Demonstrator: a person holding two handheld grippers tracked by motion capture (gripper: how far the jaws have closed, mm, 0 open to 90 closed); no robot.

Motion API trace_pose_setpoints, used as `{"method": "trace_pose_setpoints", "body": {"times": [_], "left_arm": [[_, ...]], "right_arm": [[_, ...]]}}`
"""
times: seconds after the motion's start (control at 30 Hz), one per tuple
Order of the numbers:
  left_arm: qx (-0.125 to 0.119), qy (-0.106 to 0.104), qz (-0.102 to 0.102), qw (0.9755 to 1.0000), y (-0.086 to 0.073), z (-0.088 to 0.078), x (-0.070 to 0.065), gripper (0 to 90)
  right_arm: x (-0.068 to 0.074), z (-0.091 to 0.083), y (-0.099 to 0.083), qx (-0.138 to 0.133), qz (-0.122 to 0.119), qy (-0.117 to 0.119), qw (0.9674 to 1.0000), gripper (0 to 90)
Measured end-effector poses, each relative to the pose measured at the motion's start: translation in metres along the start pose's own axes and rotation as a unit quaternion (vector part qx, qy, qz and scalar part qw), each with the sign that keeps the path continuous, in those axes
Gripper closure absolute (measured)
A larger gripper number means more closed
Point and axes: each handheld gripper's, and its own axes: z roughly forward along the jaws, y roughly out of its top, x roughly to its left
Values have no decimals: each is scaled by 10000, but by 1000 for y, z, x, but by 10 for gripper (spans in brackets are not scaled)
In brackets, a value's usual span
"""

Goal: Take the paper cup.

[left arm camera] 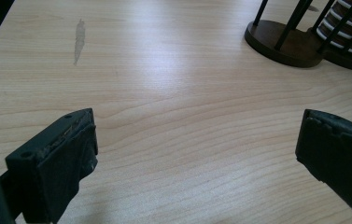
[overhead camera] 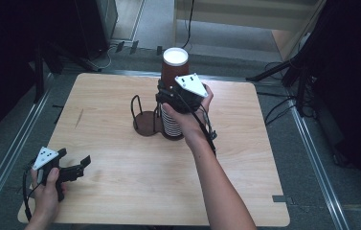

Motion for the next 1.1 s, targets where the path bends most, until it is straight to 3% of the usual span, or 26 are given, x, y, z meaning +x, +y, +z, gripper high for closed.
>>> {"method": "trace_pose_setpoints", "body": {"times": [1.1], "left_arm": [[-51, -3, 17, 10000, 0, 0, 0, 0]], "right_arm": [[5, -7, 49, -403, 68, -115, 9991, 125]]}}
